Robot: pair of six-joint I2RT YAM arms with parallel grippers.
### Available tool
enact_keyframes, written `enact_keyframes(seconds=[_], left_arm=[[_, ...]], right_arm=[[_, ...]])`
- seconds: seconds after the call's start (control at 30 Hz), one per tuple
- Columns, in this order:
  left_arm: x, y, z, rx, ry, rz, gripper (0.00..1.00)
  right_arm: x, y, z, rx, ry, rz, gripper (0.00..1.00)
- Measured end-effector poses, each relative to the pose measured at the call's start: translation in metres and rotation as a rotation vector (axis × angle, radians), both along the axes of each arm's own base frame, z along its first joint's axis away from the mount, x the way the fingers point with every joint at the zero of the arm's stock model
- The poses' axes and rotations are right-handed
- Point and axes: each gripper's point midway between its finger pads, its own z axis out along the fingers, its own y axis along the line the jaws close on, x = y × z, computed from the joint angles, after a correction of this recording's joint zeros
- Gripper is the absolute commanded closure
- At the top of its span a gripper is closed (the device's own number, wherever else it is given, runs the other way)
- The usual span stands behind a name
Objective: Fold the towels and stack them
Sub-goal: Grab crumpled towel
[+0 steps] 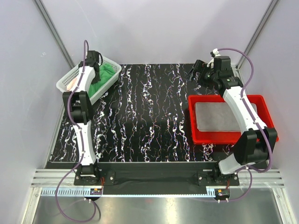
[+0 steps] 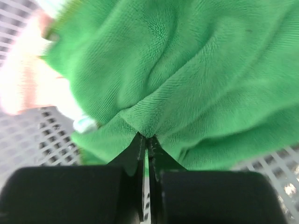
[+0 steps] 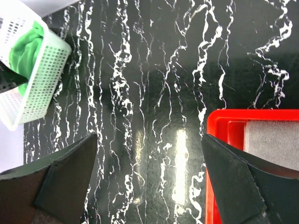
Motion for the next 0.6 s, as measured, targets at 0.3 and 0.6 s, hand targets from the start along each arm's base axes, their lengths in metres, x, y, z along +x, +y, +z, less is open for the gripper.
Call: enact_keyframes(seconds=[0.3,0.6], left_arm=[[-0.001,-0.06,0.201,0.055,-0.397,-0.081,0.91],[-0.15,-0.144,0.375,-0.326,-0.838,-0.347,1.0]], right_arm=[[-0.007,0.004,0.009,0.012,-0.009,0.006,0.0],[-0.026,0.006,0.038,0.023,-0.06,0.014,0.0]])
